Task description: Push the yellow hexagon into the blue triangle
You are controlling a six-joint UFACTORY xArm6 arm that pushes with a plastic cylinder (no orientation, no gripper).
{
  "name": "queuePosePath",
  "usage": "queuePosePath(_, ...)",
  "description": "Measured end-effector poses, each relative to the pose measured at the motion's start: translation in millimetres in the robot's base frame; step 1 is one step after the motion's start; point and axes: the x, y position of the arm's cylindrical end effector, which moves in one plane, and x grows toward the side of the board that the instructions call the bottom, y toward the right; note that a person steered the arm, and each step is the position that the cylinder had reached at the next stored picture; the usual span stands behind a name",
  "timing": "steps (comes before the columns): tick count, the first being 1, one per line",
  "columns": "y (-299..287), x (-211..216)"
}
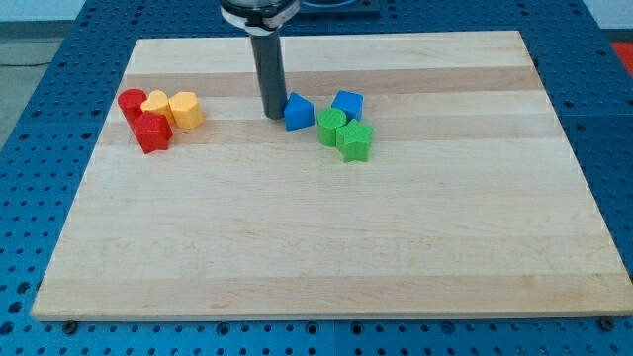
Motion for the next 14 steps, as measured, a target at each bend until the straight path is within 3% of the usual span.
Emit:
queuePosePath(2, 18.0, 0.1)
queuePosePath(3, -19.3, -41.6)
queuePosePath(4, -87.6, -54.4)
queuePosePath(6, -231.4, -51.9)
queuePosePath(7, -240.6, -23.5)
queuePosePath(8, -234.3, -16.0)
queuePosePath(12, -91.6, -5.5)
queuePosePath(14, -51.4, -5.5)
